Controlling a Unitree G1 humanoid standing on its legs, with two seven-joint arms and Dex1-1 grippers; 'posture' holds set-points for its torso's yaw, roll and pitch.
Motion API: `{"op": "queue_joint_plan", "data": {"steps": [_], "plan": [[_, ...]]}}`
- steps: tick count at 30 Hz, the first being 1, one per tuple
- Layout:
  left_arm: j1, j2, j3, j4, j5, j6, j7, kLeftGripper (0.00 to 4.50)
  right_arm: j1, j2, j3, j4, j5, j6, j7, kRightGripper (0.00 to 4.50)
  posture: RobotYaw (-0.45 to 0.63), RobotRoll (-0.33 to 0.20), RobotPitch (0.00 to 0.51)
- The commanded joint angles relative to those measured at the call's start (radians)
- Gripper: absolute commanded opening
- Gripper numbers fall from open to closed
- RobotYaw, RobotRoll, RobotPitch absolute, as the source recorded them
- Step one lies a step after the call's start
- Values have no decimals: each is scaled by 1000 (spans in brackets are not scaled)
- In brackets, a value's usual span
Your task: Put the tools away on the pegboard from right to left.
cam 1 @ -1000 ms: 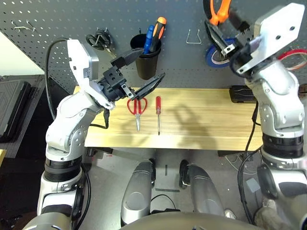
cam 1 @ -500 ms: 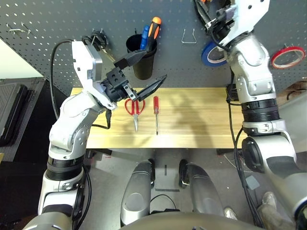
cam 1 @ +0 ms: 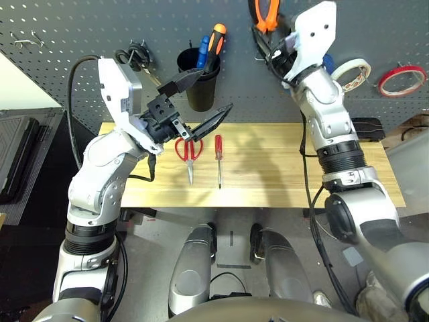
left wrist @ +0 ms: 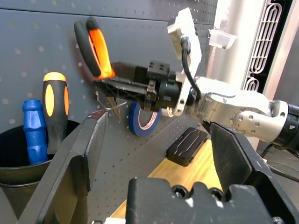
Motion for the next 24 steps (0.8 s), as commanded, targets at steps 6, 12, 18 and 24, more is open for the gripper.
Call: {"op": "queue_joint_plan", "data": {"steps": [6, 12, 18, 24], "plan": [[4, 10, -18, -2, 16, 9, -3, 4500, 64, 6, 8, -15, -26, -49, -20, 2833, 192, 0, 235], [-5, 10, -17, 22, 28, -1, -7, 4500, 101, 4, -9, -54, -18, -135, -31, 4459, 189, 0, 234], [4, 6, -9, 31, 30, -4, 2, 4500, 213, -63, -20, -211, 12, -188, 30, 4459, 189, 0, 234], [47, -2, -16, 52, 53, -21, 11, 4500, 408, -166, -22, -390, 60, -134, 123, 4459, 185, 0, 236]]}}
